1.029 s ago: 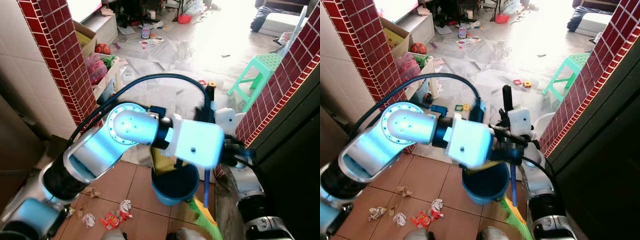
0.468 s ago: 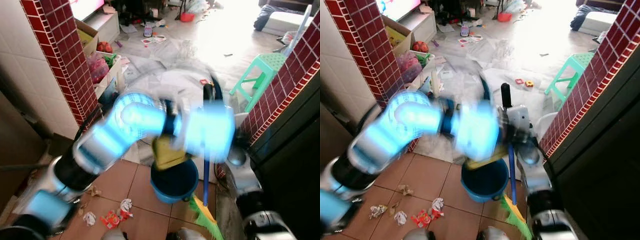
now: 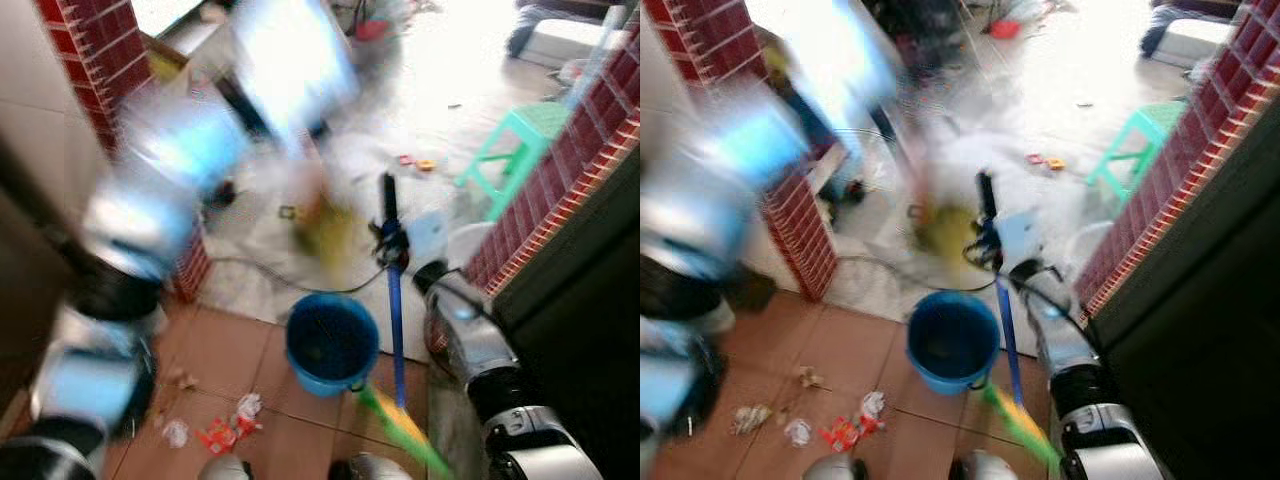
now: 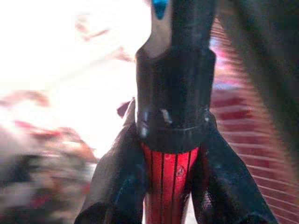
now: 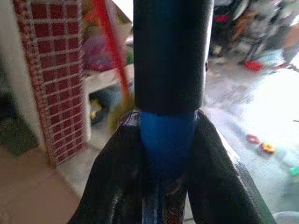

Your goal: Sweep floor

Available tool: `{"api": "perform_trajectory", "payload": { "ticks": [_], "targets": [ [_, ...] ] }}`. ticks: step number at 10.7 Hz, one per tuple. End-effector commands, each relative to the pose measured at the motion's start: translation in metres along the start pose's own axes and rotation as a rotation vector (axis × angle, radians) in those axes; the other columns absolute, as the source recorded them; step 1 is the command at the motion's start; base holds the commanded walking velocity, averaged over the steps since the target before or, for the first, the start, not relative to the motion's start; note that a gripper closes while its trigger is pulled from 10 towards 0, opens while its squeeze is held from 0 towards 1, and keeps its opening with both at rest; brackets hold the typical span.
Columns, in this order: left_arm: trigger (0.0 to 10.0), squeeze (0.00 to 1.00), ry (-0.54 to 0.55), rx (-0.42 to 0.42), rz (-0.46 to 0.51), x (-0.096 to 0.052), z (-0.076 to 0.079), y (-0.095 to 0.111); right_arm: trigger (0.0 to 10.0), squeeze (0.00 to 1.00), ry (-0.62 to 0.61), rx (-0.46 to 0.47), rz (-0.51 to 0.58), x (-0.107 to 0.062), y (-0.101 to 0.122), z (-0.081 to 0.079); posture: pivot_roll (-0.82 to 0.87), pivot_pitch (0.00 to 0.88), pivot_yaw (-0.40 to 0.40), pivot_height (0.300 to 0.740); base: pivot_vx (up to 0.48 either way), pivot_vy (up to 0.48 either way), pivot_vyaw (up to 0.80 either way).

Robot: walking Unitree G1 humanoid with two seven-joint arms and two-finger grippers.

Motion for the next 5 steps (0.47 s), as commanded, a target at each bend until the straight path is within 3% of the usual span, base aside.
{"api": "perform_trajectory", "payload": {
  "ticks": [1, 3, 4, 5],
  "targets": [
    [10.0, 0.0, 0.105, 0.062, 0.113, -0.002, -0.021, 0.028, 10.0, 0.0, 0.0, -0.023, 0.01, 0.002, 0.006, 0.004, 0.02, 0.001, -0.078, 0.74, 0.0, 0.0, 0.0],
    [10.0, 0.0, 0.24, 0.124, 0.049, -0.016, -0.048, 0.022, 10.0, 0.0, 0.079, -0.023, -0.049, 0.003, -0.004, -0.01, 0.02, 0.0, -0.07, 0.74, 0.0, 0.0, 0.0],
    [10.0, 0.0, 0.278, 0.142, -0.035, -0.027, -0.052, 0.005, 10.0, 0.0, 0.157, 0.008, -0.083, 0.0, -0.011, -0.019, 0.02, 0.0, -0.066, 0.74, 0.0, 0.0, 0.0],
    [10.0, 0.0, 0.333, 0.093, -0.105, -0.04, -0.048, -0.012, 10.0, 0.0, 0.254, 0.035, -0.09, -0.003, -0.012, -0.029, 0.02, 0.0, -0.063, 0.74, 0.0, 0.0, 0.0]
  ]
}}
Point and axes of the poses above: a point about 5 cm out from each wrist's last joint towards the gripper, its own x axis pointing out of the wrist towards the gripper, its own y axis along the axis of the wrist's last joint, z = x × y, the point moved 2 cm from there along x, pointing out of the wrist towards the gripper, and after that the axes turned 10 degrees about x, right-handed, at the moved point
